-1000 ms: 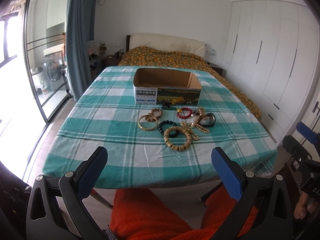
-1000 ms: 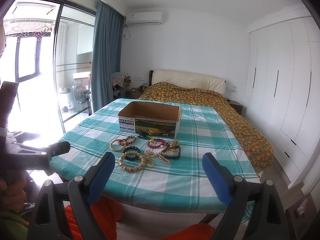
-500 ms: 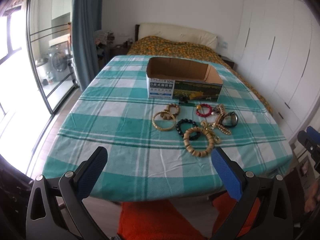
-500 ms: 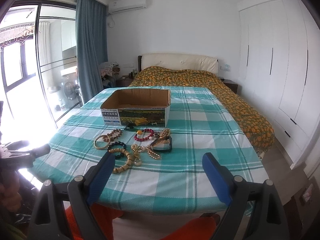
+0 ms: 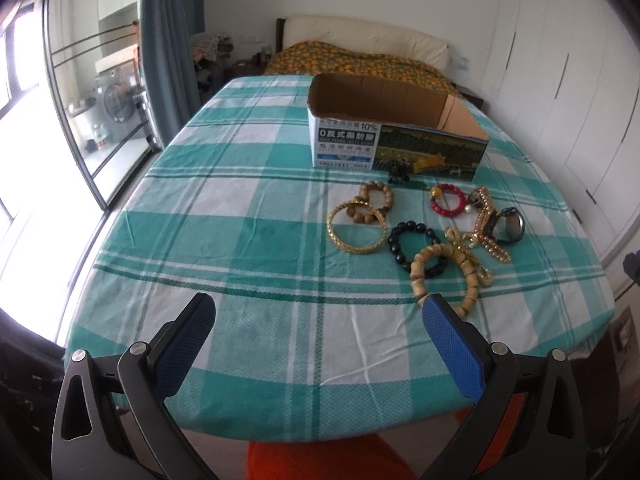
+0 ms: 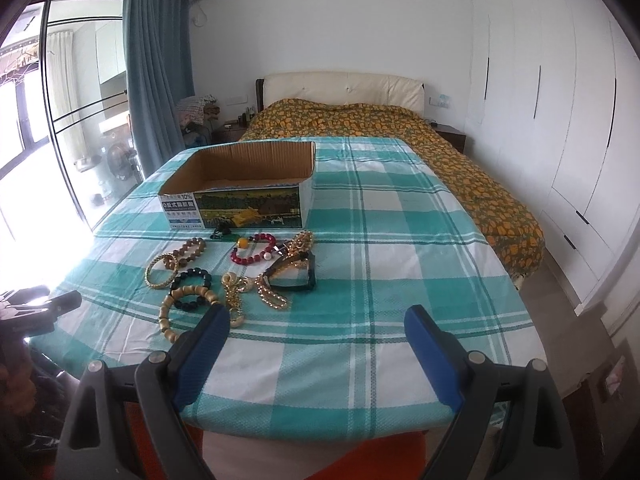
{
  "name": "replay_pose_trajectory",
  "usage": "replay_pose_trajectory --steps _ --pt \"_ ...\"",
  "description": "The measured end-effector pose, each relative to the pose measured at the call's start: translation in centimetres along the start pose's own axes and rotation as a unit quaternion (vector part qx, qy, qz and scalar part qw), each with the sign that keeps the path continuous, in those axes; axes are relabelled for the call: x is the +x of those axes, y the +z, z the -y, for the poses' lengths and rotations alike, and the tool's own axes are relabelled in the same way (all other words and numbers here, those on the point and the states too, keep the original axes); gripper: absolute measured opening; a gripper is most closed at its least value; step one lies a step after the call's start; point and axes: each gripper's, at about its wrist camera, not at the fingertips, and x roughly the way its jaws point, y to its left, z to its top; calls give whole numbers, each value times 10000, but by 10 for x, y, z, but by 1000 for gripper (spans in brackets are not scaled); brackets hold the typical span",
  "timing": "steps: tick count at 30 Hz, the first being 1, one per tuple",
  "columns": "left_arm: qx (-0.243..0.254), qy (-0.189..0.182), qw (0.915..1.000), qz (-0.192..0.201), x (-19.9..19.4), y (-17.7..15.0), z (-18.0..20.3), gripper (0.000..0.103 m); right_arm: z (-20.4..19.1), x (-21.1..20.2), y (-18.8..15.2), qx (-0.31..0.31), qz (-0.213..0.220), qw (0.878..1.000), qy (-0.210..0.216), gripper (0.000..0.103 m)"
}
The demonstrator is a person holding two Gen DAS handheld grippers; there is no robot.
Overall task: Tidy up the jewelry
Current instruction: 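Move the left tool toward the gold bangle while the right tool approaches the black watch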
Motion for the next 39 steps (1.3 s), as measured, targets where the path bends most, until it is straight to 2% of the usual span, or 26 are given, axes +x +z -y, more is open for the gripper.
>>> replay_pose_trajectory --steps 8,15,19,21,31,37,39 --pt "100 -105 9986 -505 59 9 0 103 11 46 -14 34 -531 9985 -155 91" --pt "571 -124 9955 -745 105 19 15 103 14 81 -36 -7 -994 9948 -242 91" --pt "834 -8 9917 -978 134 23 17 103 15 87 -43 17 -1090 9937 -245 91" --pt "815 -186 9920 -945 139 26 15 103 15 88 -45 -1 -1105 9936 -240 91" --pt "1153 -491 9896 -700 153 44 35 103 11 109 -46 -81 -1154 9930 -220 91" --pt "1161 -536 9896 -660 155 49 36 101 6 134 -41 -157 -1208 9924 -170 91" --pt "1114 -553 9909 -520 153 50 34 83 6 142 -43 -92 -1306 9913 -137 91"
